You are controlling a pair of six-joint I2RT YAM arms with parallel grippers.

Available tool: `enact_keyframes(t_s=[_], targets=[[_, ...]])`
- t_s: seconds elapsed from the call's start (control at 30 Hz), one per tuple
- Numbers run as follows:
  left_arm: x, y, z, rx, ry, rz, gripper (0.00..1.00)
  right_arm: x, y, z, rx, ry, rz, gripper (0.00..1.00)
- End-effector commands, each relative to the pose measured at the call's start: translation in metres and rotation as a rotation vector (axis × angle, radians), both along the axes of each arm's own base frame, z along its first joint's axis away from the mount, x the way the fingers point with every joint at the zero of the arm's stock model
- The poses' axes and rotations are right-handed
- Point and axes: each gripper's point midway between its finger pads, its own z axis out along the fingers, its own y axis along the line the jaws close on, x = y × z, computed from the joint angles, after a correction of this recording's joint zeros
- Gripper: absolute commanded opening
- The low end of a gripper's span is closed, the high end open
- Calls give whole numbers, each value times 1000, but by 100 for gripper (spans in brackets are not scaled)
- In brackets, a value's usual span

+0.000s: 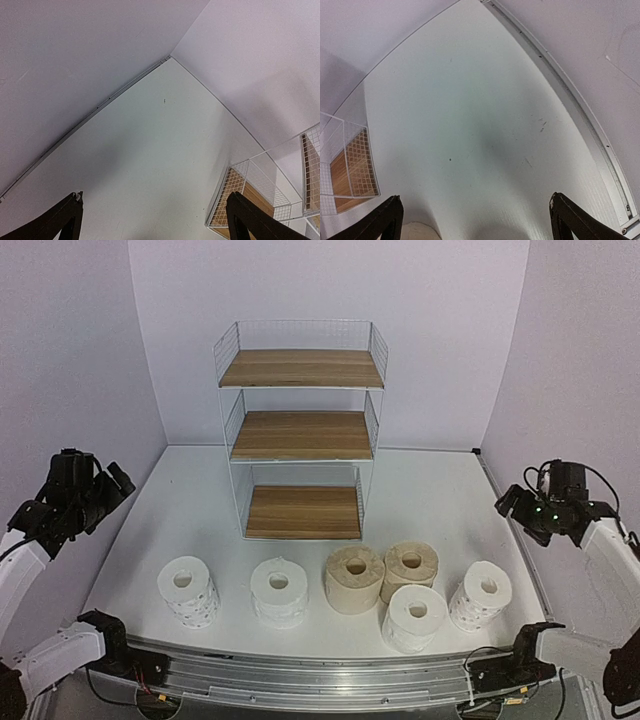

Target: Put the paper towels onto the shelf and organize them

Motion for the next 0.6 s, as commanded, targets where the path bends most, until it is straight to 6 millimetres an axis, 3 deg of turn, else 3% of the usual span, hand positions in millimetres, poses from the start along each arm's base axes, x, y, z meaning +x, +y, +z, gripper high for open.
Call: enact_keyframes(t_s=[0.0,0.1,0.2,0.27,0.43,0.57], targets=[[3,-5,2,-12,-5,-27,100,2,38,32,79,-84,214,98],[7,-11,-2,-12,0,-61,100,0,70,39,68,-55,333,98],[12,-14,-6,-9,22,-79,100,-9,131,32,-135,-1,518,98],[14,-16,-9,-3,45,-92,100,-26,185,30,-248,-8,701,98],[17,-20,-23,-1,105,-112,100,-77,276,29,-400,-65,1066,96],[15,-22,-34,-5,147,-118,100,-121,353,12,-480,-58,1392,95]])
